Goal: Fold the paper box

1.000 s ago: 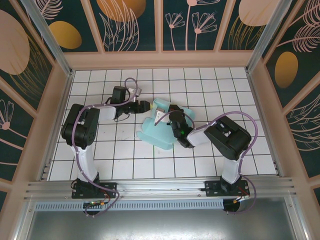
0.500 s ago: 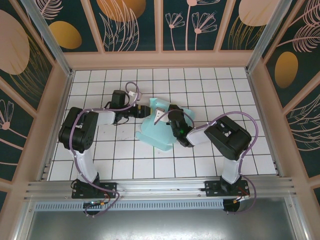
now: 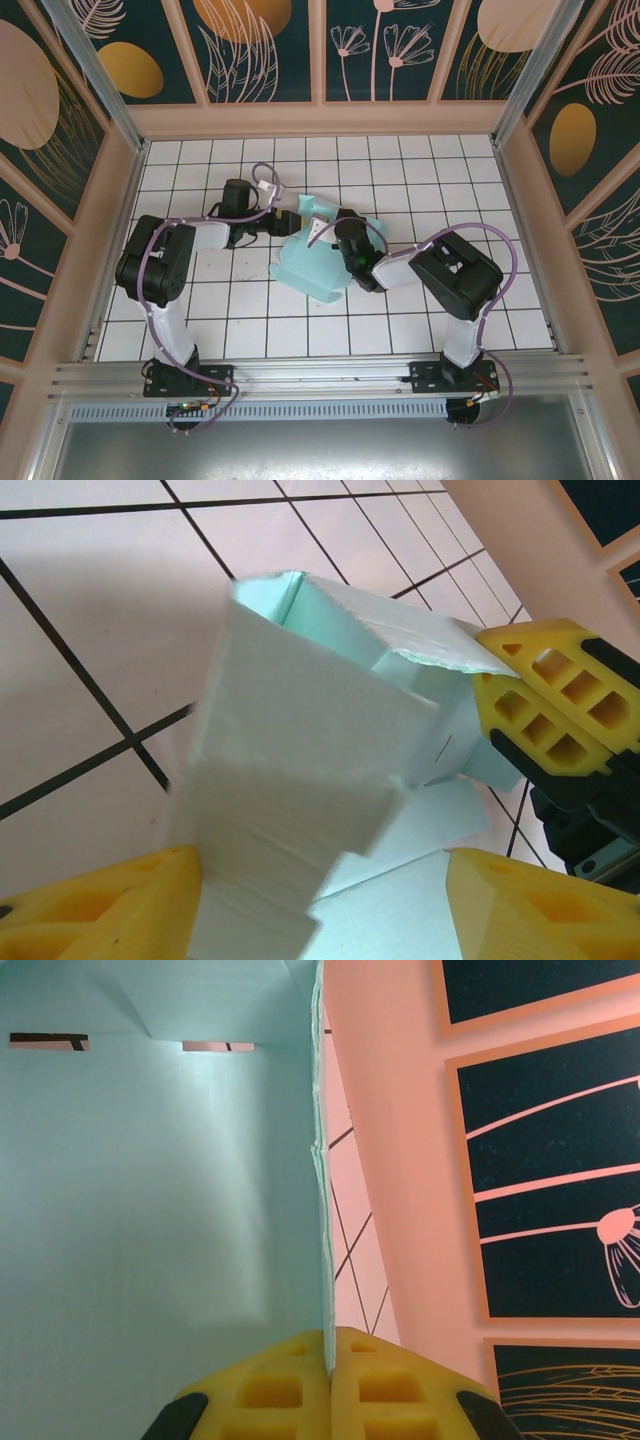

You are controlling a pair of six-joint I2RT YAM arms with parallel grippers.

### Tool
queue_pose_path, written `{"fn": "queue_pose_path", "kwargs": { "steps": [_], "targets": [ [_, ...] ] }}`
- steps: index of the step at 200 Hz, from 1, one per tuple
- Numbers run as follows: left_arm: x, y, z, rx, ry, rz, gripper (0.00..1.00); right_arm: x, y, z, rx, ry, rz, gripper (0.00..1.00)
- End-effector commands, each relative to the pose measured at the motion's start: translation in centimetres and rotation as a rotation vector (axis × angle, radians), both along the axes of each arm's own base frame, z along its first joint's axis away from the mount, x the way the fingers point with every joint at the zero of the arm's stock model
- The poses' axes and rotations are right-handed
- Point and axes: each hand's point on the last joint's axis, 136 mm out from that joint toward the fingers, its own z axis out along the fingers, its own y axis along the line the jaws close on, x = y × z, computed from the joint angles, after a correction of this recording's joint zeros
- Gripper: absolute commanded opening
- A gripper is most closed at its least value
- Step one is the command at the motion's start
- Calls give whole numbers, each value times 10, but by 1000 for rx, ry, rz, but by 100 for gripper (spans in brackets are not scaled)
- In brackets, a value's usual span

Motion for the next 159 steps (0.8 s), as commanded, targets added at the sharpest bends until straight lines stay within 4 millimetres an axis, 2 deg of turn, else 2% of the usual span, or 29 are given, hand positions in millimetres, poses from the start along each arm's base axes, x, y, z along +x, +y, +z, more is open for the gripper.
{"fn": "queue_pose_path", "kwargs": {
  "steps": [1, 21, 48, 72, 82, 85, 93, 128, 159],
  "targets": [
    [10, 13, 30, -19, -126, 57, 69, 0, 1, 2, 37, 22, 3, 0],
    [20, 36, 43, -57, -157, 128, 71, 0, -2, 2, 42, 23, -3, 0],
    [35, 53, 39, -24, -148, 186, 72, -1, -3, 1, 45, 31, -3, 0],
    [42, 46, 33, -41, -120, 147, 71, 0, -2, 0, 50, 33, -3, 0],
    [43, 45, 21, -26, -86, 137, 70, -1, -3, -1, 46, 35, -5, 0],
    [50, 45, 26, -27, -100, 136, 69, 0, -2, -1, 49, 34, -4, 0],
    [52, 43, 24, -25, -98, 123, 67, 0, -3, -1, 50, 36, -6, 0],
    [46, 29, 21, -81, -94, 12, 60, 1, -6, -2, 53, 41, -16, 0],
    [45, 24, 7, -88, -56, -9, 57, 2, -7, -5, 49, 43, -28, 0]
  ]
}}
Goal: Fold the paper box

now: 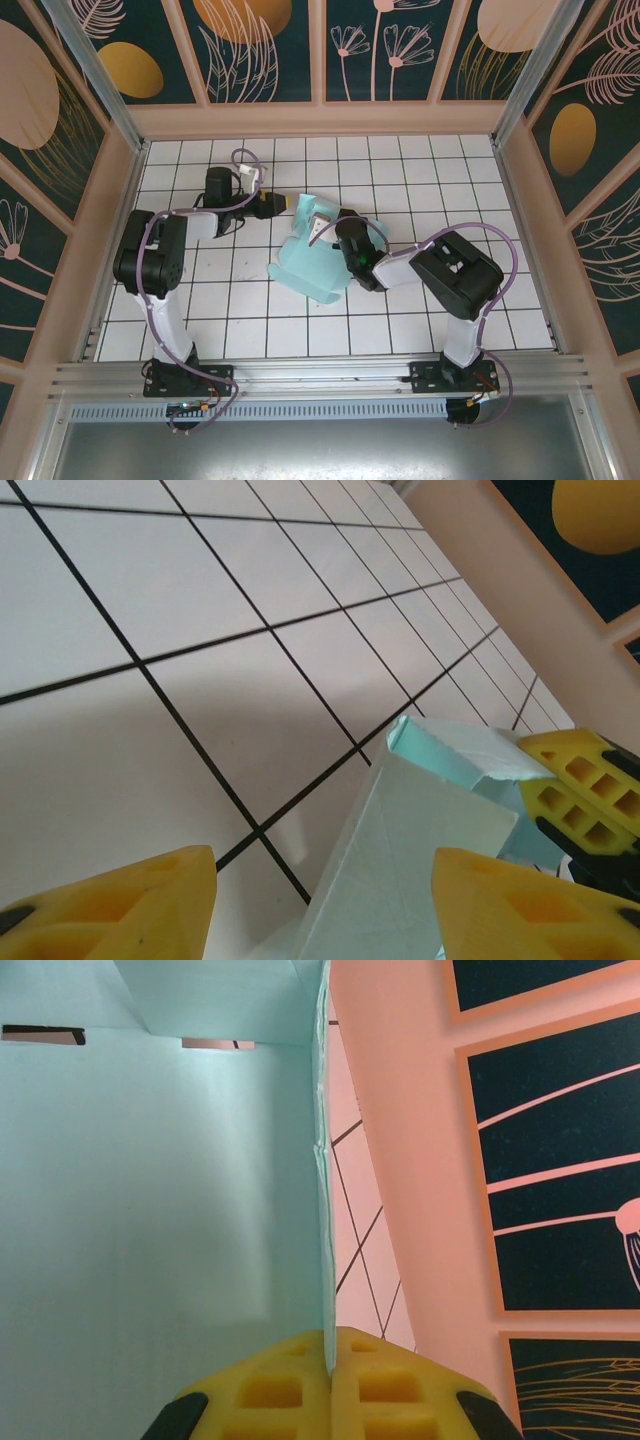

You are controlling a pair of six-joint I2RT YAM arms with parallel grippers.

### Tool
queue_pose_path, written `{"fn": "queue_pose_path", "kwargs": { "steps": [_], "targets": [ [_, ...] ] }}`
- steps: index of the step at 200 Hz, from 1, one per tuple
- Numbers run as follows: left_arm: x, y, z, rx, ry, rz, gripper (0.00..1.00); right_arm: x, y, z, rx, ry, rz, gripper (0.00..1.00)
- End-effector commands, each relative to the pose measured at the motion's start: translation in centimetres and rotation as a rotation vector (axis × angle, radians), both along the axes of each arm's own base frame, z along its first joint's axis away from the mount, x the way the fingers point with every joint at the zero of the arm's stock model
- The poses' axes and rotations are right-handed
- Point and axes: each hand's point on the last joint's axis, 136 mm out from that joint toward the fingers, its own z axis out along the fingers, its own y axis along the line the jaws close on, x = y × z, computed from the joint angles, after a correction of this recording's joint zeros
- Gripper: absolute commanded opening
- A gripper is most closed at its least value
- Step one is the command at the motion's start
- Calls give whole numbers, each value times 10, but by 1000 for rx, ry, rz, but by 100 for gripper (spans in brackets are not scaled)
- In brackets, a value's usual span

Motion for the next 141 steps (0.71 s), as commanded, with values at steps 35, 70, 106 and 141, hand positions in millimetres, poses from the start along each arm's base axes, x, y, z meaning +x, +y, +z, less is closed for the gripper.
{"fn": "queue_pose_path", "kwargs": {
  "steps": [35, 70, 106, 141],
  "targets": [
    [-14, -24, -8, -2, 5, -139, 56, 0, -2, -3, 28, 27, -12, 0],
    [-24, -38, -20, -2, 48, -207, 49, 1, -2, -1, 29, 25, -11, 0],
    [-28, -42, -21, -6, 47, -221, 48, 0, -1, 1, 23, 25, -9, 0],
    [-29, -42, -23, 5, 46, -220, 48, 1, 0, 2, 20, 25, -6, 0]
  ]
}}
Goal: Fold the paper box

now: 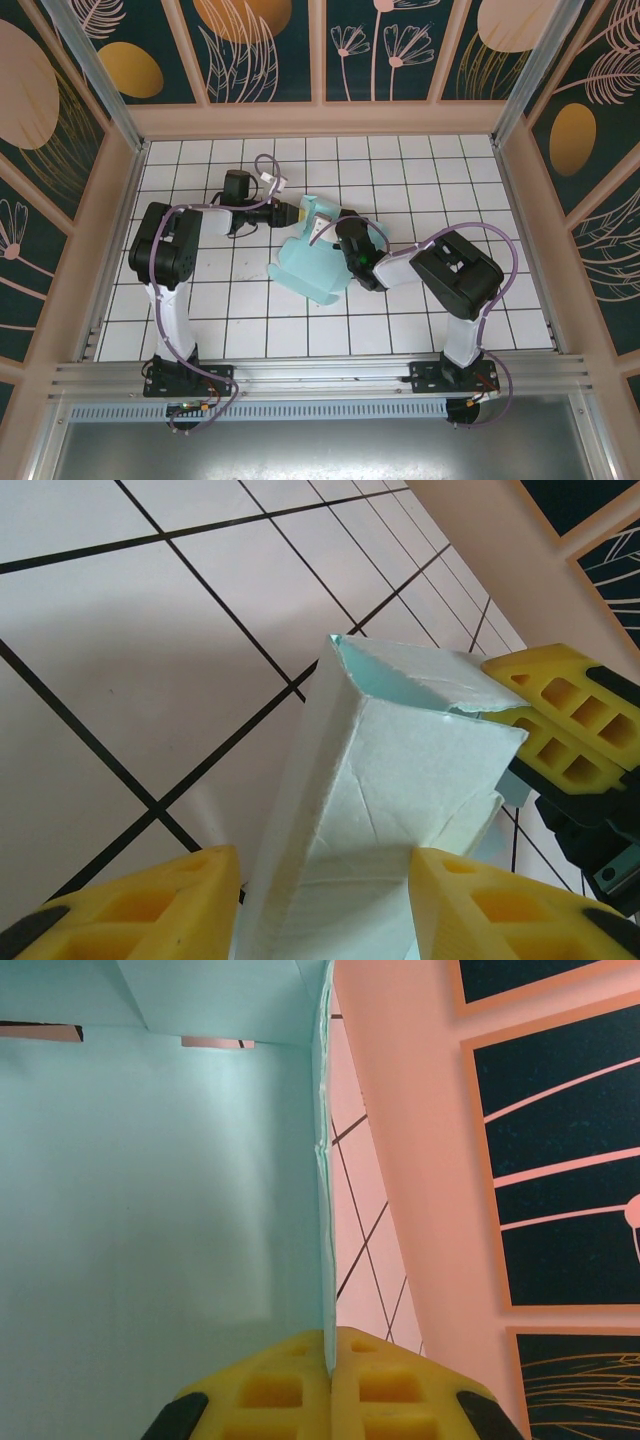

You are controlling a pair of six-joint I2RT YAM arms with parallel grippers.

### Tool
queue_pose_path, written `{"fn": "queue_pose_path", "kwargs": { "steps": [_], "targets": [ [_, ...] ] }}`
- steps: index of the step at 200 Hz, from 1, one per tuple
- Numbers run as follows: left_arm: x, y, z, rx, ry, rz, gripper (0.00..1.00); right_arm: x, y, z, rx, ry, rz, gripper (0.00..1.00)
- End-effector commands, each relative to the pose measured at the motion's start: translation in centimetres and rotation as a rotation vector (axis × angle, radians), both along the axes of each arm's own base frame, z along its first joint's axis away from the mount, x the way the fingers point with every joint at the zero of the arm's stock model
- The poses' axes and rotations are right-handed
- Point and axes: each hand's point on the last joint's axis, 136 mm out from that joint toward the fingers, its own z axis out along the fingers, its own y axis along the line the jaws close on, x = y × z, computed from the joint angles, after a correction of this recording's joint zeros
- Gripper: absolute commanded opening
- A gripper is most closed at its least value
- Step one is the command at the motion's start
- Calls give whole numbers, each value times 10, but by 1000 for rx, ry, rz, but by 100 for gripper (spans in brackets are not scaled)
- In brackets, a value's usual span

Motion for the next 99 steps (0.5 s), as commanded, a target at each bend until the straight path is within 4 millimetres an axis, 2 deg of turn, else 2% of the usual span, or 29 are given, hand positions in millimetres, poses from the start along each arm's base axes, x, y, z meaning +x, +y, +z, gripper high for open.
{"fn": "queue_pose_path", "kwargs": {
  "steps": [1, 49, 99],
  "targets": [
    [-5, -3, -2, -4, -4, -35, 48, 2, 1, 4, 14, 13, -2, 0],
    [-10, -5, 12, -37, -42, -62, 53, 4, 5, 8, 56, 43, -5, 0],
    [-7, -6, 9, -34, -30, -68, 53, -5, 9, -16, 67, 283, 25, 0]
  ]
}}
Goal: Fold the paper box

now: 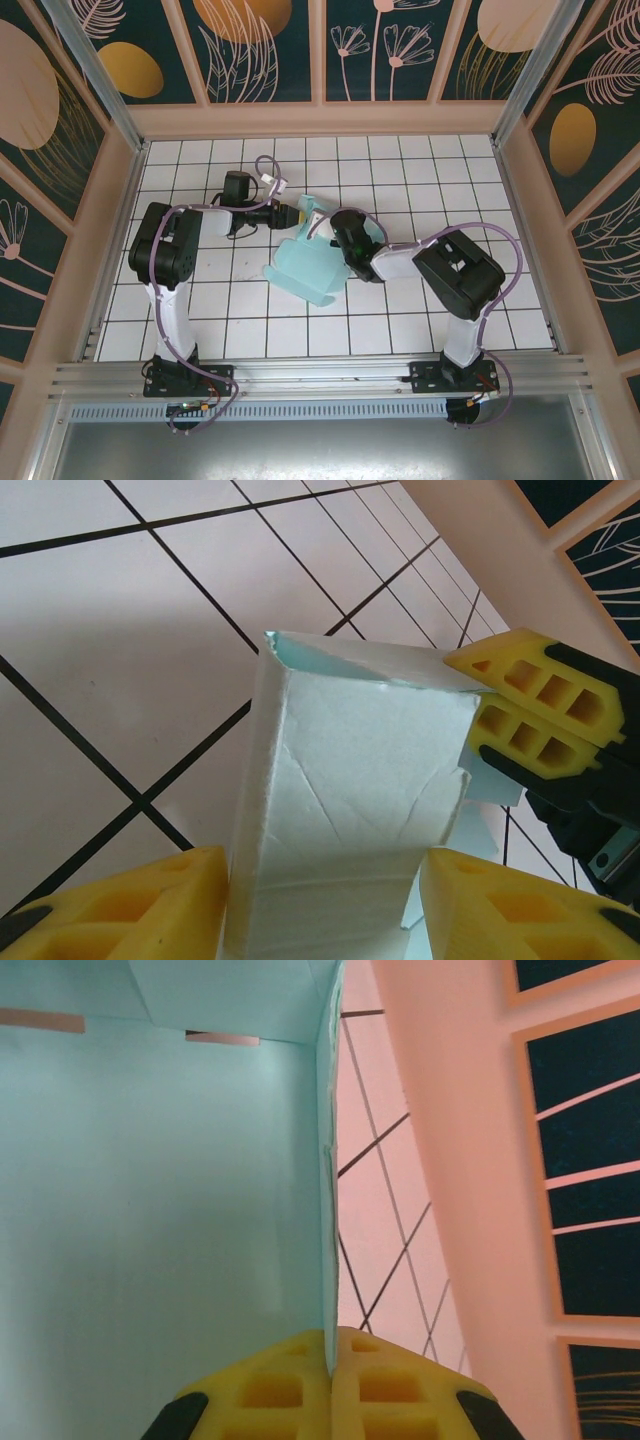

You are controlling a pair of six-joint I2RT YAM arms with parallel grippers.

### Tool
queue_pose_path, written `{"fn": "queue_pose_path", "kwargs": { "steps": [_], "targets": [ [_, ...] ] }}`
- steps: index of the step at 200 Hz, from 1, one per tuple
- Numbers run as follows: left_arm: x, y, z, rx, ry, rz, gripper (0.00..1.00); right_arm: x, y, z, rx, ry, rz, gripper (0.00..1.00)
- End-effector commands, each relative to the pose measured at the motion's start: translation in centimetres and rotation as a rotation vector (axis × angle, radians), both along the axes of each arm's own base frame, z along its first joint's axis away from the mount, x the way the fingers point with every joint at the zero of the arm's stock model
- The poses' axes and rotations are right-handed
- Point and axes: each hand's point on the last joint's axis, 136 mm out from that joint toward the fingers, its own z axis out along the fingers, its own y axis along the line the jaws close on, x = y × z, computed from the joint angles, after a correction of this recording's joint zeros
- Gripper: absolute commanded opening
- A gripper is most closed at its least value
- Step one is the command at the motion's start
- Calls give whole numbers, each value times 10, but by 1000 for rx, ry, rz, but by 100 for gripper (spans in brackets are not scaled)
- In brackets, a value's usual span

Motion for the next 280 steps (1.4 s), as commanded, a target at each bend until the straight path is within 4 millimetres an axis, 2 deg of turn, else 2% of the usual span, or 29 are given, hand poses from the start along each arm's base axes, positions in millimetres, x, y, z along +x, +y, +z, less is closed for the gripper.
{"fn": "queue_pose_path", "kwargs": {
  "steps": [1, 26, 66, 144, 176, 224, 257, 280],
  "targets": [
    [-1, -5, 9, -24, -31, -45, 53, -12, 1, -11, 35, 162, 23, 0],
    [-1, -5, 14, -30, -42, -51, 53, -13, -5, -17, 31, 216, 5, 0],
    [-2, -1, 19, -43, -47, -62, 54, -9, -5, -10, 63, 239, -7, 0],
    [-11, 1, 12, -21, -25, -88, 52, -3, -2, -3, 57, 240, -1, 0],
    [-11, 2, 11, -11, -29, -75, 52, 2, -2, 14, 70, 147, -10, 0],
    [-12, 3, 15, -12, -40, -73, 52, 4, -5, 34, -28, -36, -19, 0],
    [-15, 4, 17, -13, -51, -65, 54, 2, -5, 45, -94, -156, -15, 0],
    [-17, 5, 19, -12, -55, -62, 54, -2, -2, 45, -130, -196, 0, 0]
  ]
}}
